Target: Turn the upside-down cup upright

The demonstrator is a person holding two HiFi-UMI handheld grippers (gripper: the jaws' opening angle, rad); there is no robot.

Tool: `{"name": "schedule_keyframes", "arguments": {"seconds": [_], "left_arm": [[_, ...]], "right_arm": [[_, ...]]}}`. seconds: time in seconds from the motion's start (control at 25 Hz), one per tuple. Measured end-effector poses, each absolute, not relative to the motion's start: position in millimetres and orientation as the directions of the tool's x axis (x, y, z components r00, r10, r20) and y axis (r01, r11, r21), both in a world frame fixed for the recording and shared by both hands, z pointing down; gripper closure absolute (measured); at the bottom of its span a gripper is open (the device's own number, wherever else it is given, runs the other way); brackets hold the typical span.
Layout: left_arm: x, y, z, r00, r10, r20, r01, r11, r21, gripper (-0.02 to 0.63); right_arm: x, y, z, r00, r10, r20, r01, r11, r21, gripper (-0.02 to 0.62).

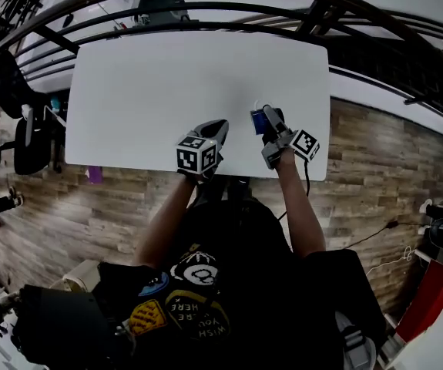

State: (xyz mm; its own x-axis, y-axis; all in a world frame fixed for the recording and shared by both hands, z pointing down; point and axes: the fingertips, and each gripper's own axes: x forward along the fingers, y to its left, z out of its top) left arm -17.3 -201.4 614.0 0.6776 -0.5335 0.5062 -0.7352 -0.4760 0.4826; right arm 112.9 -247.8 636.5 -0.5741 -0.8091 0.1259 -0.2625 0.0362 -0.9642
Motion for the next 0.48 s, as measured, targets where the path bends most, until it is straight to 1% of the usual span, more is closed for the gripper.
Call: {"name": "schedule_keyframes", "arguments": {"seconds": [0.12,0.24,0.36,0.48], "left_arm": [[-26,-199,624,0.664,-0.525,0.533,-0.748,-0.455,0.484,0.601],[-35,-195,634,0.648,-0.518,0.558,-0.761,-0.432,0.484,0.601],[-39,-188,640,0.637,-0.512,0.577,-0.771,-0.411,0.486,0.601],[-42,-179,652,0.627,-0.498,0.599,-0.779,-0.4,0.483,0.601]], "right_arm": [[112,-269,651,-0.556,-0.796,0.239,-0.519,0.108,-0.848,0.209],[117,-297,672,-0.493,-0.797,0.347,-0.726,0.158,-0.669,0.209],[123,-323,688,-0.423,-0.804,0.417,-0.872,0.237,-0.428,0.209],[127,-347,707,-0.347,-0.822,0.451,-0.938,0.314,-0.149,0.209]]}}
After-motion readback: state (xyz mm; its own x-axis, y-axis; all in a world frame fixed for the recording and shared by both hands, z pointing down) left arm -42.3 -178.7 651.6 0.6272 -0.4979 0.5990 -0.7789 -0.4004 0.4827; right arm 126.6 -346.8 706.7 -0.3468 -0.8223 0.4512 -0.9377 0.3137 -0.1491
